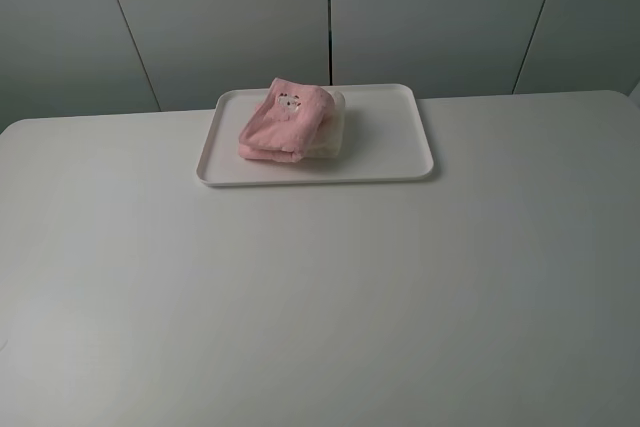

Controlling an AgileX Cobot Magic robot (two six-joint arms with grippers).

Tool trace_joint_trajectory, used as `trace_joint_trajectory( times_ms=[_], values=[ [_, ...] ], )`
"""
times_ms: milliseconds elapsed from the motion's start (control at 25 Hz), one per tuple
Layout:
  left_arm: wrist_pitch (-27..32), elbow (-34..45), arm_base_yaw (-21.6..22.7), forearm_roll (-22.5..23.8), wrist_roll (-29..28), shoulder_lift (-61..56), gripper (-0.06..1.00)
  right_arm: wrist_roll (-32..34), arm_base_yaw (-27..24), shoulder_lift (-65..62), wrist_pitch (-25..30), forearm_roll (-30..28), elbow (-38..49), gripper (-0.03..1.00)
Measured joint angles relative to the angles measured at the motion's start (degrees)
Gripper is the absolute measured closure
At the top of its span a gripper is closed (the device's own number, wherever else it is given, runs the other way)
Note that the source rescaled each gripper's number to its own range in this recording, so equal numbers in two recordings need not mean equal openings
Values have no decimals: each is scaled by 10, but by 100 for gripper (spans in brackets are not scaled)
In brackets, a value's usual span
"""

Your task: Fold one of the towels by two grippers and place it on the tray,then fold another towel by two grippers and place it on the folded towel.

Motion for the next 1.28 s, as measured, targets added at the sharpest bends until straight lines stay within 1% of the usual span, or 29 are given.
trace_joint_trajectory(
  times_ms=[1280],
  values=[
    [0, 0, 0, 0, 0, 0, -6, -2, 0, 0, 0, 0, 0, -3]
  ],
)
